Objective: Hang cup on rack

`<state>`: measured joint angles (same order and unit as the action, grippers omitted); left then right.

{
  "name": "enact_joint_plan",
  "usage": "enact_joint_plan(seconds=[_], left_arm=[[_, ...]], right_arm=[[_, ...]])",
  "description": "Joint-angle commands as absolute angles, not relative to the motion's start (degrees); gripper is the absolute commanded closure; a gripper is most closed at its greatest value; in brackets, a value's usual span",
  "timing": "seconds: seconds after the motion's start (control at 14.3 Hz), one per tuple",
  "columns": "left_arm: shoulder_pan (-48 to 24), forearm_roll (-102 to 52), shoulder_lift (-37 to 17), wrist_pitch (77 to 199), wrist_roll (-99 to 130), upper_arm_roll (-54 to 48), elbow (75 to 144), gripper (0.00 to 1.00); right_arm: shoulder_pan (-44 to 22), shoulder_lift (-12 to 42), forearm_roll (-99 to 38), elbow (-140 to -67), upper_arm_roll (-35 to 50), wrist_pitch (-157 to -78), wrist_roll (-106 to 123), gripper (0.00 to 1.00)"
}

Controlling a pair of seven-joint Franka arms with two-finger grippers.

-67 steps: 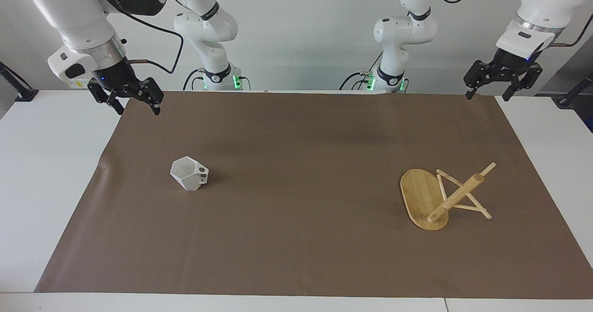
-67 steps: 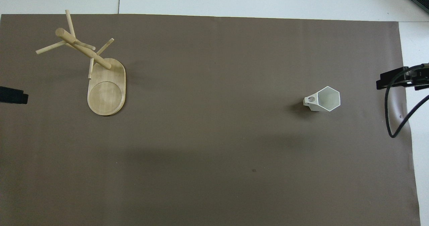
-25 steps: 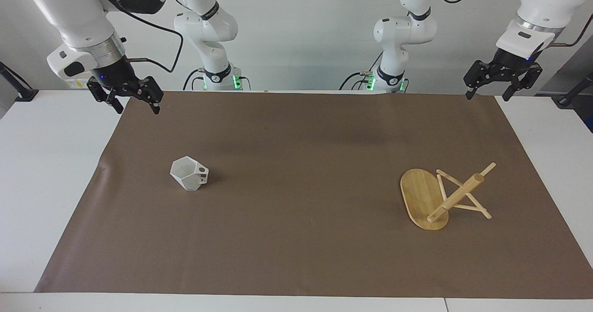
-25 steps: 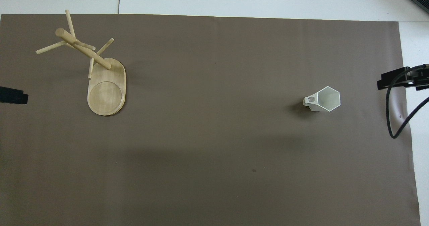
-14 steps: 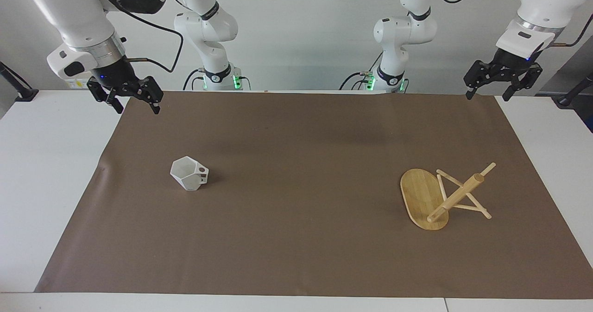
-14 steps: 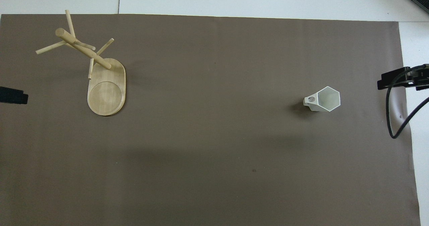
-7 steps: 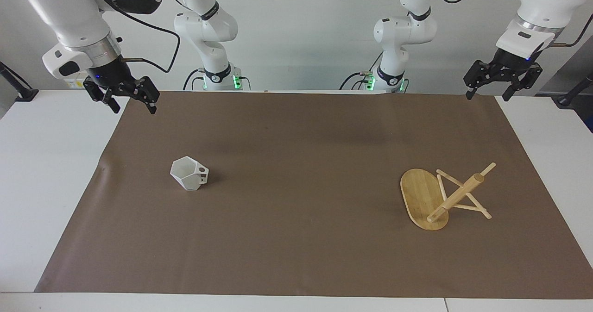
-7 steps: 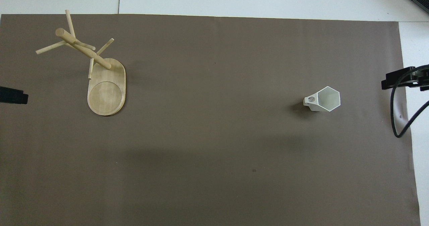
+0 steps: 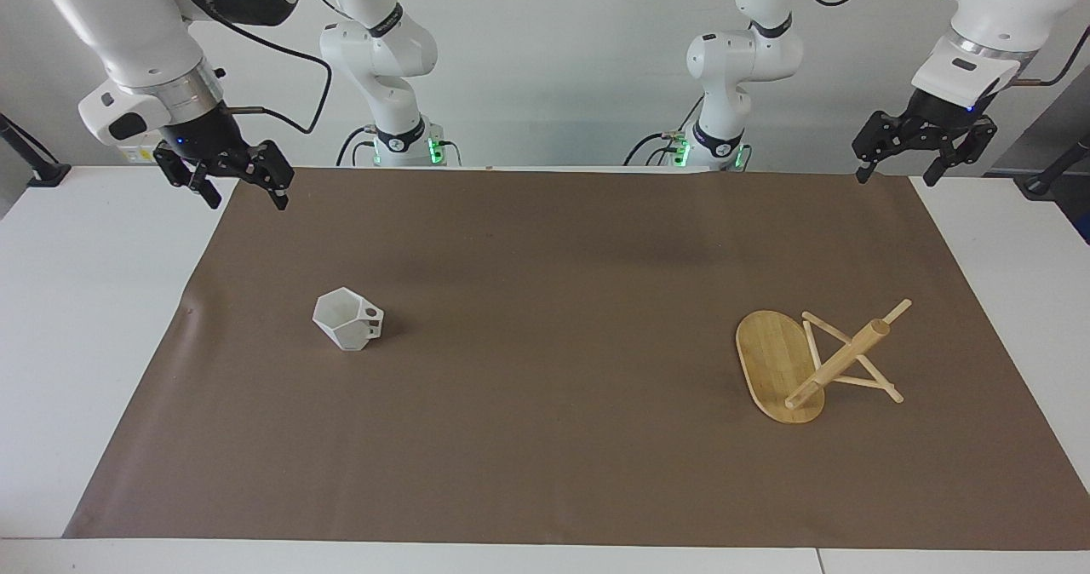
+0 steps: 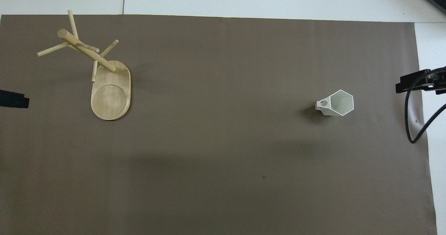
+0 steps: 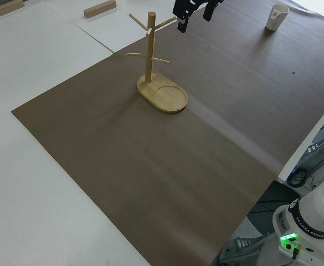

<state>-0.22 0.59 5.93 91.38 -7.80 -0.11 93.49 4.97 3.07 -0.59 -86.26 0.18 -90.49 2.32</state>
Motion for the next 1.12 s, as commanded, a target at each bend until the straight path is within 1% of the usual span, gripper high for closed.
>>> enact_joint_plan(seconds=[0.0,0.14,0.42,0.56,0.7,0.91,1.05], left_arm=[[0.18,0.26,7.47,91.58,-7.73,-0.35,95.27,0.00],[0.18,0.26,7.47,91.67,-7.73,-0.35,95.27,0.00],[0.18,0.26,7.47,91.67,-7.73,-0.26,95.27,0.00],[0.18,0.26,7.47,91.67,-7.73,-0.35,95.27,0.00],[0.18,0.26,7.47,91.67,-7.73,-0.35,95.27,0.00],[0.18,0.26,7.47,91.58,-7.73,-0.35,95.27,0.00],[0.18,0.26,7.47,91.67,-7.73,-0.35,95.27,0.00]], right_arm=[[5.10,1.06,-0.97,-90.95,0.18,-95.78,5.87,0.00],[5.18,0.09,-1.93,-95.95,-0.09,-101.22,7.38,0.00],[4.92,0.35,-4.13,-104.13,-0.44,-111.24,7.03,0.00],[4.92,1.66,-4.13,-107.82,-0.44,-116.60,7.03,0.00],[4.92,4.82,-4.74,-109.68,-0.44,-120.74,6.94,0.00],[4.92,6.67,-6.42,-112.84,-0.44,-126.81,6.85,0.00],[4.92,7.47,-6.42,-114.69,-0.44,-129.54,7.12,0.00]])
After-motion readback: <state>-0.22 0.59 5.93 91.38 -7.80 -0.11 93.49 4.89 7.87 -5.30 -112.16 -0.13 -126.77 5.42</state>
